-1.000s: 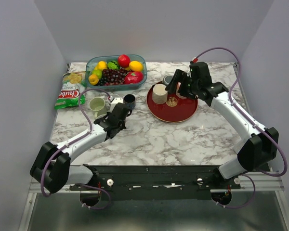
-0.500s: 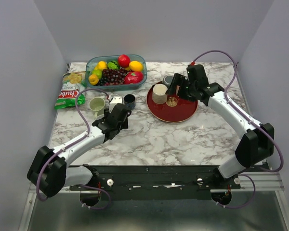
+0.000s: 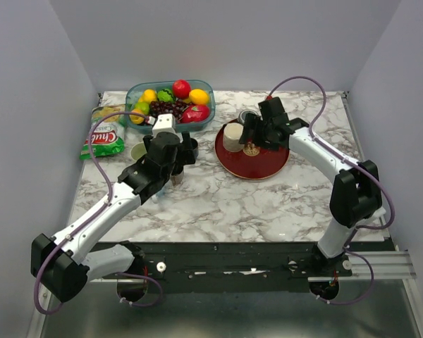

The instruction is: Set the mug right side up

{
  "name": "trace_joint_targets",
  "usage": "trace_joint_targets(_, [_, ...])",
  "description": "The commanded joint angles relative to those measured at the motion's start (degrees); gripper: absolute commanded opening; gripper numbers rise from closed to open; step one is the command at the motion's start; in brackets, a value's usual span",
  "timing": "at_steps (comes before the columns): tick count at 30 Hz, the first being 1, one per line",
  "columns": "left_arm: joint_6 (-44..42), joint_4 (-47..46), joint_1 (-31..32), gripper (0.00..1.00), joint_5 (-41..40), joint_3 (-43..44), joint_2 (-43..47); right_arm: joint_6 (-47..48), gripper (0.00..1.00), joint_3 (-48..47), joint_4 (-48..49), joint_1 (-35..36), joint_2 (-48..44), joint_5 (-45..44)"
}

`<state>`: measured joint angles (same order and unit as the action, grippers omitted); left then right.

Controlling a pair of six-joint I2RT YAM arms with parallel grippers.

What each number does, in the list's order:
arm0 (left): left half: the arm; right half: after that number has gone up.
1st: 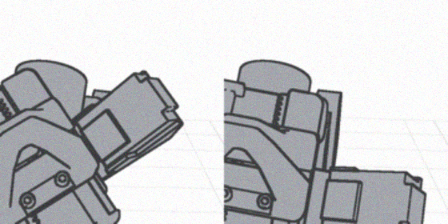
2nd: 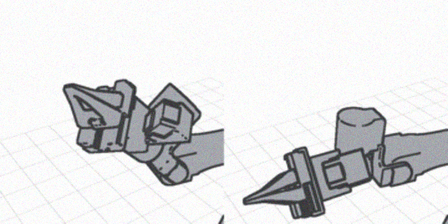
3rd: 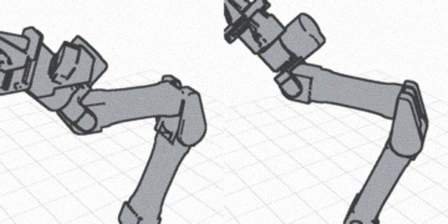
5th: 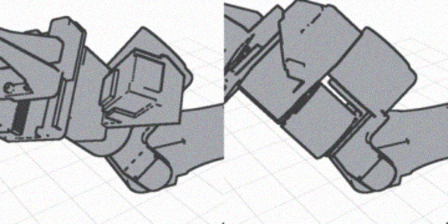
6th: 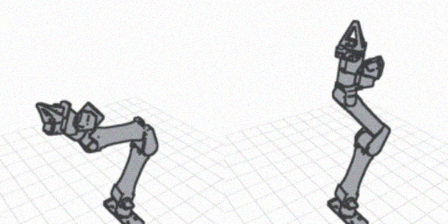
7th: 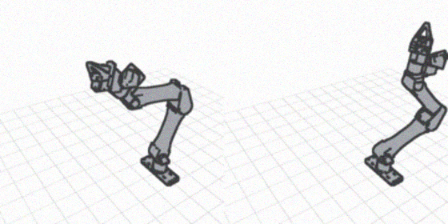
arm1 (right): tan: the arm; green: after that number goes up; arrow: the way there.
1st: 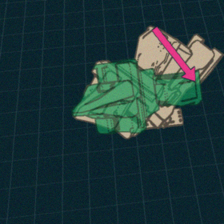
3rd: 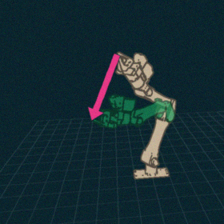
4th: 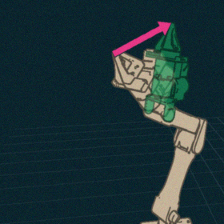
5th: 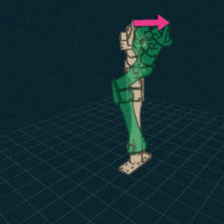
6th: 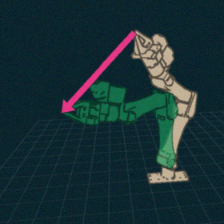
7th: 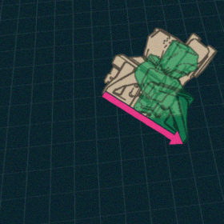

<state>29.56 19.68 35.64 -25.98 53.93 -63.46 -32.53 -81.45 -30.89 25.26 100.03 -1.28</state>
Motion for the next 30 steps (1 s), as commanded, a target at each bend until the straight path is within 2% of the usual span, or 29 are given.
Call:
trace_joint_targets(1, [-2.7,0.6,0.0,0.96,3.6,3.9,-0.1,6.3,1.00,-3.3,-1.5,-0.3,1.0,-13.4])
trace_joint_targets(3, [-2.9,0.4,-0.1,0.96,5.1,4.4,-0.3,8.7,1.00,-3.0,-1.8,-0.9,1.0,-18.6])
trace_joint_targets(6, [-3.4,-0.7,-0.4,0.97,8.0,4.5,-0.5,13.7,1.00,-2.2,-1.5,-2.8,0.9,-21.0])
trace_joint_targets(12, [-4.2,-1.1,-0.7,0.98,11.6,4.7,-1.9,29.1,1.00,-5.0,1.0,-6.6,4.7,-15.6])
trace_joint_targets(13, [-4.2,-1.1,-0.7,0.98,11.9,4.7,-2.1,34.1,1.00,-5.3,1.7,-6.7,5.3,-15.5])
trace_joint_targets(16, [-4.8,-0.8,-0.8,0.98,12.9,5.0,-2.5,40.6,1.00,-6.8,4.1,-7.7,8.9,-15.2])
trace_joint_targets(24, [-5.5,-0.2,-1.2,0.98,13.4,4.7,-2.5,46.2,1.00,-8.8,5.7,-10.4,13.1,-5.2])
trace_joint_targets(30, [-5.7,-0.4,-1.6,0.98,13.7,5.0,-3.8,48.0,0.92,-8.6,5.3,-11.0,14.2,0.9])
